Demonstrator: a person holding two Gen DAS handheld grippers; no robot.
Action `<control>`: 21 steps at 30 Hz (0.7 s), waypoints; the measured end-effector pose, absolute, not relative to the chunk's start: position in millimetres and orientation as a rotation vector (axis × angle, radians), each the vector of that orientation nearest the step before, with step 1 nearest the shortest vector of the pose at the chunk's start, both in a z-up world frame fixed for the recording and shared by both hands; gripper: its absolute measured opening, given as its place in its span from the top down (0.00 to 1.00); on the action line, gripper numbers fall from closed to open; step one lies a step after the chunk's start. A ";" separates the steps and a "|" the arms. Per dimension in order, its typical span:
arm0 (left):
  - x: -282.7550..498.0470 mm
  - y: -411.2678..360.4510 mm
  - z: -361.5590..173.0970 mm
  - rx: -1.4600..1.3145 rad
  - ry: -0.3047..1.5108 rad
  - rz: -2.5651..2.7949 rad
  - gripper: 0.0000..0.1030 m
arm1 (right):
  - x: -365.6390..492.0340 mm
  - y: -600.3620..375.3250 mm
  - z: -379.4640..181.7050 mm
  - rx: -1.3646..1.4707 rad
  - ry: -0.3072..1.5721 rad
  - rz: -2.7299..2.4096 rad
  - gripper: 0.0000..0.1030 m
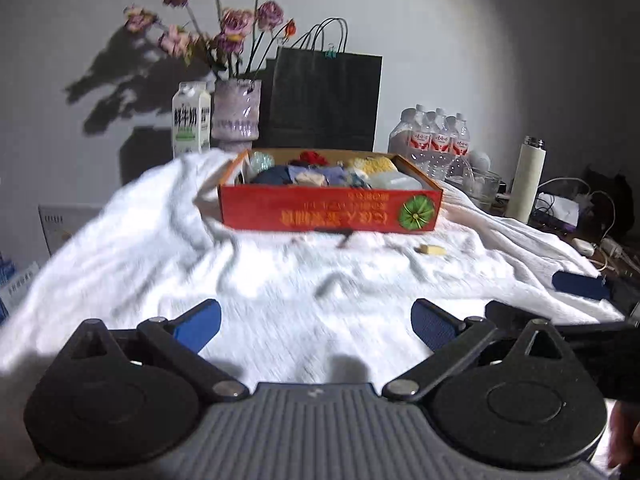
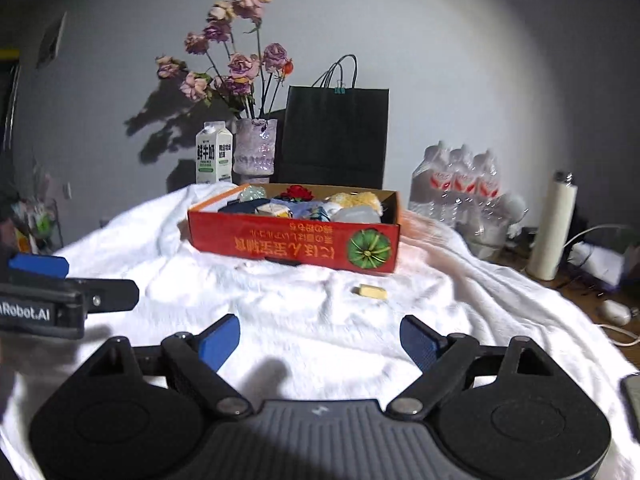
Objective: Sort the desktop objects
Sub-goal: 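Withdraw both grippers from the box back over the towel, then grasp the small white round piece with the left gripper while the right gripper grasps the yellow block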
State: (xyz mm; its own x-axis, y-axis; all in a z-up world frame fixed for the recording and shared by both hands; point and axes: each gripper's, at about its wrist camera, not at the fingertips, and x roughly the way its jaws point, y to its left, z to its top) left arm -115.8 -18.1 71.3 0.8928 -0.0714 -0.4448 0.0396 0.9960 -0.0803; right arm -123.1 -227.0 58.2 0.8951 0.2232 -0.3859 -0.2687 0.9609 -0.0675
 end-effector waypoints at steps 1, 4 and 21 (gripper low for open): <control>-119.1 -19.7 69.2 -0.068 0.456 -0.063 0.00 | -126.6 -227.9 56.5 -0.114 0.390 0.262 0.16; -122.6 -25.2 67.4 -0.031 0.440 -0.055 0.00 | -129.2 -230.4 54.2 -0.086 0.407 0.268 0.16; -32.5 -15.7 66.1 -0.022 0.488 -0.151 0.16 | -50.9 -245.6 58.8 -0.010 0.470 0.297 0.19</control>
State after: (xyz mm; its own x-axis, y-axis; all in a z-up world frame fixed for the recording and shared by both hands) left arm -32.5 -15.7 66.1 0.8722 -0.1495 -0.4657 0.1390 0.9886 -0.0570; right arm -50.9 -245.6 58.8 0.8494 0.2800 -0.4473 -0.2846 0.9569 0.0587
